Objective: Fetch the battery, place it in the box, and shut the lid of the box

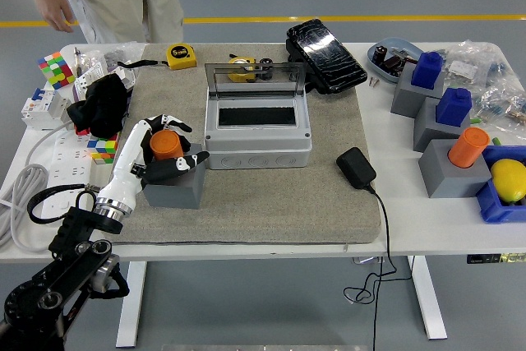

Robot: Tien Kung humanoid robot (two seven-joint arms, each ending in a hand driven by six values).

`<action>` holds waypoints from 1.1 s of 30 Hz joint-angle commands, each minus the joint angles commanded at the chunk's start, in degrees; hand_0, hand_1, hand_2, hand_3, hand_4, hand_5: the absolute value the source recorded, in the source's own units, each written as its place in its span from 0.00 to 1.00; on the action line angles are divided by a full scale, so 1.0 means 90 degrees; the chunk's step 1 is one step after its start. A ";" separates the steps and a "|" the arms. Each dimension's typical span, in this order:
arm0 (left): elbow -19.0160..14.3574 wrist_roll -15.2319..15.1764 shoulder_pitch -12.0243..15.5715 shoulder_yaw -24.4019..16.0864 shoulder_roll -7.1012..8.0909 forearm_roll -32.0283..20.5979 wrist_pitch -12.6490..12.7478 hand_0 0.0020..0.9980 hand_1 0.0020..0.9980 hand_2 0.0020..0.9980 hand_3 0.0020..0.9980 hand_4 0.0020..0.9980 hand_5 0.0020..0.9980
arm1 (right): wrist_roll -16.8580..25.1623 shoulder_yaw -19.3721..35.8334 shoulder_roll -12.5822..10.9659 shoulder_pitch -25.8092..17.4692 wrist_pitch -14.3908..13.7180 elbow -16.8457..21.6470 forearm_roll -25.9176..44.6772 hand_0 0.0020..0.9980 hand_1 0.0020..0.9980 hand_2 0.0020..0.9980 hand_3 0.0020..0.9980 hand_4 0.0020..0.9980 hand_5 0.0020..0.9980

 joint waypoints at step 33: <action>-0.0826 0.0458 -0.0250 0.0018 0.0088 0.0636 0.0286 0.09 0.07 0.15 0.20 0.78 0.00 | 0.0008 -0.0002 0.0004 0.0011 -0.0006 0.0002 0.0014 0.55 0.60 0.59 0.55 0.93 0.48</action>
